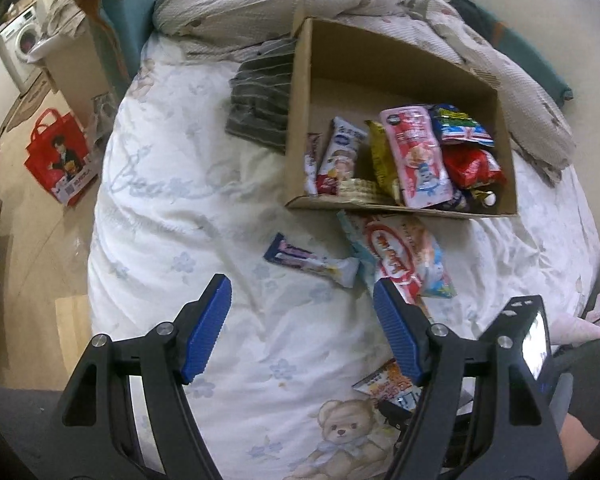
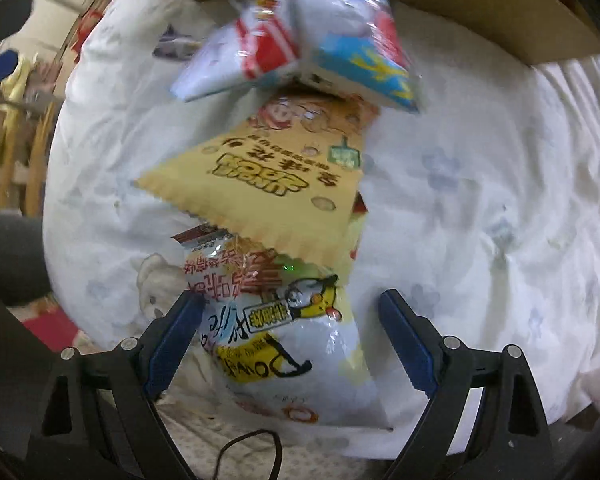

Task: Organize snacks
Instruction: 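Grasp the white-yellow chip bag with the right gripper while the left grasps the shrimp flakes bag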

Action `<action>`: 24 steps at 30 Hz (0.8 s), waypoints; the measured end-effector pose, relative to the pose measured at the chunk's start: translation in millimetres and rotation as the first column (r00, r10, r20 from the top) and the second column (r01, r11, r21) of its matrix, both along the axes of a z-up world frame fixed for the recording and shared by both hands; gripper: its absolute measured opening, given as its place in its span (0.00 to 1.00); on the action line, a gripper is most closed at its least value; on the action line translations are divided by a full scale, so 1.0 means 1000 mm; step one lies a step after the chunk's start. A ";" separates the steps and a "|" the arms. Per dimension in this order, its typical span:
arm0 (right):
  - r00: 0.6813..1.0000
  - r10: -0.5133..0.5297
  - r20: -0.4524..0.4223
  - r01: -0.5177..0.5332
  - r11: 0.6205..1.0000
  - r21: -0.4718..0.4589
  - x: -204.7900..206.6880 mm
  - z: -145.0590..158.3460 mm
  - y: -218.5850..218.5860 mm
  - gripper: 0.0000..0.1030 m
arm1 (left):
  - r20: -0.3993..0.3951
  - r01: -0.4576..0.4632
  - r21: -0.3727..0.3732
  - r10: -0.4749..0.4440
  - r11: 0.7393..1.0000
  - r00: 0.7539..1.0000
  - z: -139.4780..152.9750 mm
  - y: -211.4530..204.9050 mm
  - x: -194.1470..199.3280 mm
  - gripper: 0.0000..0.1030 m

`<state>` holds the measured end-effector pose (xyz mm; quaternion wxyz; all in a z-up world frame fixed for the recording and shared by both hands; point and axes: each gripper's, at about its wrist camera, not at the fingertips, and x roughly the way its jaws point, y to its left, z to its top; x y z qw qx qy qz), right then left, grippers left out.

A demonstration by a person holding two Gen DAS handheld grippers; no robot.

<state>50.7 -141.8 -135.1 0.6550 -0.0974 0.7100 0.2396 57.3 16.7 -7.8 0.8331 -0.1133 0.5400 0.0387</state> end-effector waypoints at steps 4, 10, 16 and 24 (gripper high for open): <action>0.999 0.044 0.018 -0.045 0.999 0.030 -0.012 0.011 0.005 0.53 | -0.017 -0.063 -0.006 0.063 0.998 0.998 -0.003 0.015 0.001 0.68; 0.998 0.010 -0.054 0.000 0.982 0.188 -0.019 0.035 -0.004 0.36 | -0.024 -0.099 -0.020 0.099 0.995 0.995 -0.003 0.025 0.002 0.68; 0.999 -0.005 -0.034 0.016 0.941 0.338 -0.026 0.075 -0.019 0.32 | -0.026 -0.118 -0.008 0.118 0.993 0.993 -0.004 0.028 0.002 0.68; 0.940 -0.285 0.186 0.189 0.892 0.410 0.030 0.132 -0.087 0.32 | -0.071 -0.074 -0.035 0.072 0.997 0.995 -0.021 0.009 0.005 0.68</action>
